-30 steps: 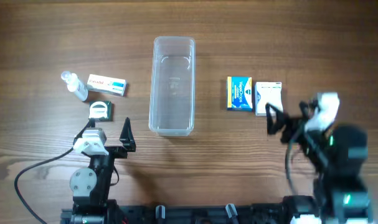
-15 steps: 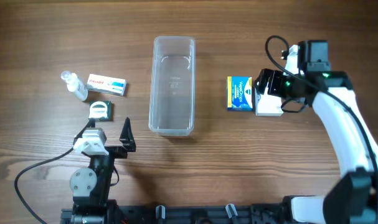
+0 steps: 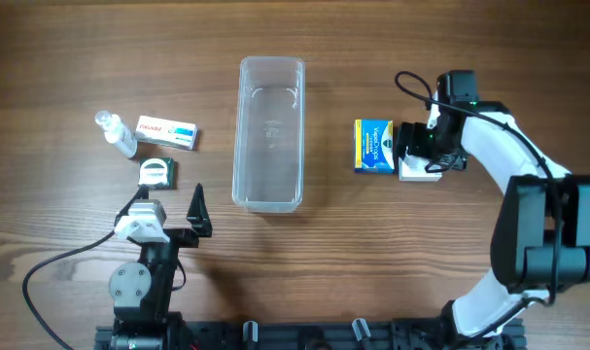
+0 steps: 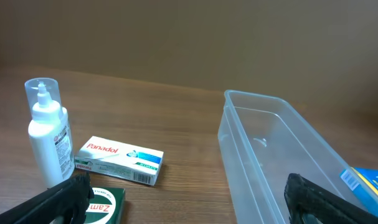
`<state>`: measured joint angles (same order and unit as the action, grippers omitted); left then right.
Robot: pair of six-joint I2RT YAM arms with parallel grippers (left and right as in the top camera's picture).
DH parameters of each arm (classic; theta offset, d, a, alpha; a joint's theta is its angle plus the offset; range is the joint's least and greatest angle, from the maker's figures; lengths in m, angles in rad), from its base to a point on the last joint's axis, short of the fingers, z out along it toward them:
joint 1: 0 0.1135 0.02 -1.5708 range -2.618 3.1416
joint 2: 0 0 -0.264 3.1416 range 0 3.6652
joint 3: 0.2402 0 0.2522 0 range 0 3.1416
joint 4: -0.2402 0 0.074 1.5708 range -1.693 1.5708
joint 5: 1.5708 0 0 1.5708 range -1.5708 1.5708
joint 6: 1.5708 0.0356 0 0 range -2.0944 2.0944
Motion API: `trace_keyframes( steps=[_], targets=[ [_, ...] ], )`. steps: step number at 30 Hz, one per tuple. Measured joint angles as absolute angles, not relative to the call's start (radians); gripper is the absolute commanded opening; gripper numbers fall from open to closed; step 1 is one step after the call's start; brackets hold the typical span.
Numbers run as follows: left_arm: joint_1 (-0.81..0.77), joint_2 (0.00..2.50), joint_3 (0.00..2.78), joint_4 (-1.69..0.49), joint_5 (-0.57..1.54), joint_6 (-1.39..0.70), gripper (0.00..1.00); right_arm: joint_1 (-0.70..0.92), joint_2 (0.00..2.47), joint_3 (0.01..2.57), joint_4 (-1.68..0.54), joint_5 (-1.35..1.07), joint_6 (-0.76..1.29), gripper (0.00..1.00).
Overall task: Pack container
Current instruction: 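Grasp the white Hansaplast pack with the right gripper, then carry the Hansaplast pack over the container and release it inside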
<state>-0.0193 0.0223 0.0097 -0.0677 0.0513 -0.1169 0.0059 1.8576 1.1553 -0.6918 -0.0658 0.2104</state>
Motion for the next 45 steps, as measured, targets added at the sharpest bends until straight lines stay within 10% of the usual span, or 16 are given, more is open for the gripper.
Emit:
trace_keyframes(
  steps=[4, 22, 31, 45],
  targets=[
    [-0.019, 0.022, 0.010, -0.068, 0.051, -0.117, 1.00, 0.006, 1.876, 1.156, -0.683, -0.062, 0.211, 0.63],
    [-0.019, 0.022, 0.010, -0.068, 0.051, -0.117, 1.00, 0.294, 1.353, 1.397, -0.734, -0.132, 0.289, 0.58],
    [-0.019, 0.023, 0.010, -0.068, 0.051, -0.117, 1.00, 0.603, 1.668, 1.396, -0.407, -0.156, 0.420, 0.59],
    [-0.019, 0.022, 0.010, -0.068, 0.051, -0.117, 1.00, 0.611, 1.890, 1.395, -0.149, -0.119, 0.554, 0.60]
  ],
)
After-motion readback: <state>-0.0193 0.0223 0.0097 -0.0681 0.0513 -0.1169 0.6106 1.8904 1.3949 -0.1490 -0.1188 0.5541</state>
